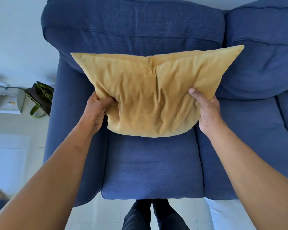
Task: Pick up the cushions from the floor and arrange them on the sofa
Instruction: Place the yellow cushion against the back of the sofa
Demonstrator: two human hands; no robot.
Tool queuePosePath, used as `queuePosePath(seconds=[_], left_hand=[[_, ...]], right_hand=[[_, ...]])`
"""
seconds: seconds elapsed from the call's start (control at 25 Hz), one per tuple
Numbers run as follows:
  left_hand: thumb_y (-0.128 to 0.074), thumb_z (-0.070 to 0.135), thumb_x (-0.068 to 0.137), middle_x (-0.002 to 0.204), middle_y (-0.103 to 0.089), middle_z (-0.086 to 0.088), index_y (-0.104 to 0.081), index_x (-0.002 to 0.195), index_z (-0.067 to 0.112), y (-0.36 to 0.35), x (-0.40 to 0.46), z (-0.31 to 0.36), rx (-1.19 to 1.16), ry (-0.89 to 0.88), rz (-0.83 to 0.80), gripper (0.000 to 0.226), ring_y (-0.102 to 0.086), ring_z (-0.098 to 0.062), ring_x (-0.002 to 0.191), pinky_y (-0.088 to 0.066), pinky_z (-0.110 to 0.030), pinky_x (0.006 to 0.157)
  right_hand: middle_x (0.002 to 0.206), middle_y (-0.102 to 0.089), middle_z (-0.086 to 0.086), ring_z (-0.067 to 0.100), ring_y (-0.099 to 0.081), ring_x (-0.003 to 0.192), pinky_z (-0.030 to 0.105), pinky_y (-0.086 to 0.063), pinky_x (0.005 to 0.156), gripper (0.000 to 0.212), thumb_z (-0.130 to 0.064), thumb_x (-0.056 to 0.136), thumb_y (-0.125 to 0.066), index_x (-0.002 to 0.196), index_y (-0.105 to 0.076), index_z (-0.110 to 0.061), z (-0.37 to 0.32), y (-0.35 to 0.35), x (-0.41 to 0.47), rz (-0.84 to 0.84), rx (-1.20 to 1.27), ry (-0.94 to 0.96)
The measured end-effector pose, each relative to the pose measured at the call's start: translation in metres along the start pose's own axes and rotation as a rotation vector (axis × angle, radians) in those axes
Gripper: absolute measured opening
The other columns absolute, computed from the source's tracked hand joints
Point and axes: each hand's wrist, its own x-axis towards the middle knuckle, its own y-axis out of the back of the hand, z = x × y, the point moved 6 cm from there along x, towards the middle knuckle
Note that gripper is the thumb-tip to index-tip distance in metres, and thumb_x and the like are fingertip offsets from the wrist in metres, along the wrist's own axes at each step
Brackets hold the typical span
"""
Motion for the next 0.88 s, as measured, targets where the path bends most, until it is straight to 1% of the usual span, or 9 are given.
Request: queuePosePath(seconds=[0.16,0.28,0.36,0.44,0.52,0.64,0.72,0.8,0.88], left_hand=[[-0.080,0.009,0.076,0.124,-0.077,-0.003,-0.062,0.136,0.016,0.000,0.031,-0.024,0.100,0.087,0.031,0.063,-0.072,-0.026,0.120,-0.060,-0.037,0.093],[-0.074,0.009,0.092,0.116,-0.072,0.004,-0.054,0.146,0.019,-0.010,0.043,-0.039,0.168,0.183,-0.012,0.059,-0.070,-0.015,0.105,-0.051,-0.022,0.074],[-0.072,0.012,0.094,0.117,-0.073,0.004,-0.056,0.144,0.018,-0.008,0.053,-0.037,0.172,0.193,0.006,0.053,-0.070,-0.011,0.101,-0.055,-0.026,0.081],[-0.071,0.015,0.094,0.125,-0.074,0.000,-0.060,0.143,0.015,-0.002,0.065,-0.033,0.195,0.199,0.017,0.050,-0.070,-0.018,0.111,-0.053,-0.036,0.096],[-0.069,0.019,0.094,0.126,-0.075,-0.002,-0.064,0.138,0.015,0.007,0.076,-0.017,0.175,0.187,0.057,0.045,-0.069,-0.023,0.119,-0.052,-0.040,0.099],[-0.068,0.037,0.091,0.126,-0.076,-0.003,-0.069,0.122,0.022,0.018,0.099,0.020,0.017,0.140,0.188,0.035,-0.070,-0.022,0.120,-0.054,-0.042,0.103],[-0.071,0.051,0.088,0.126,-0.074,0.001,-0.067,0.120,0.027,0.015,0.110,0.044,-0.011,0.113,0.189,0.040,-0.070,-0.019,0.116,-0.056,-0.041,0.101],[-0.073,0.046,0.092,0.117,-0.072,0.005,-0.067,0.125,0.026,0.005,0.112,0.054,0.066,0.082,0.151,0.039,-0.069,-0.015,0.110,-0.060,-0.040,0.095],[-0.074,0.033,0.095,0.105,-0.074,0.009,-0.073,0.110,0.027,0.007,0.103,0.060,0.136,-0.026,0.205,0.016,-0.070,-0.008,0.100,-0.061,-0.038,0.097]], right_hand=[[0.124,-0.074,-0.008,0.016,-0.067,0.120,0.036,-0.054,0.093,0.059,-0.031,0.084,-0.084,0.137,-0.061,-0.021,0.030,-0.001,0.032,0.032,-0.203,-0.109],[0.135,-0.062,-0.004,0.019,-0.057,0.123,0.041,-0.050,0.097,0.065,-0.032,0.087,-0.081,0.145,-0.054,-0.019,0.049,0.006,0.047,0.091,-0.447,-0.239],[0.137,-0.062,0.000,0.021,-0.059,0.122,0.048,-0.051,0.106,0.064,-0.030,0.087,-0.079,0.146,-0.055,-0.018,0.049,0.004,0.054,0.106,-0.487,-0.258],[0.124,-0.066,-0.001,0.016,-0.061,0.106,0.049,-0.052,0.106,0.054,-0.025,0.089,-0.076,0.140,-0.059,-0.016,0.039,0.000,0.059,0.116,-0.471,-0.231],[0.107,-0.064,-0.009,0.007,-0.058,0.092,0.047,-0.052,0.106,0.047,-0.023,0.090,-0.074,0.134,-0.061,-0.015,0.019,-0.006,0.067,0.163,-0.391,-0.166],[0.115,-0.068,-0.007,0.008,-0.063,0.101,0.043,-0.055,0.102,0.057,-0.043,0.086,-0.077,0.132,-0.061,-0.015,-0.020,-0.016,0.083,0.238,-0.230,-0.043],[0.117,-0.070,-0.005,0.013,-0.067,0.104,0.038,-0.058,0.091,0.061,-0.052,0.082,-0.079,0.128,-0.061,-0.016,-0.039,-0.025,0.094,0.242,-0.234,-0.024],[0.103,-0.069,-0.007,0.012,-0.066,0.096,0.032,-0.057,0.078,0.039,-0.042,0.087,-0.080,0.114,-0.065,-0.018,-0.048,-0.031,0.098,0.212,-0.340,-0.034],[0.093,-0.070,-0.007,0.013,-0.067,0.088,0.030,-0.058,0.075,0.020,-0.029,0.090,-0.079,0.104,-0.072,-0.017,-0.055,-0.025,0.097,0.230,-0.400,0.009]])
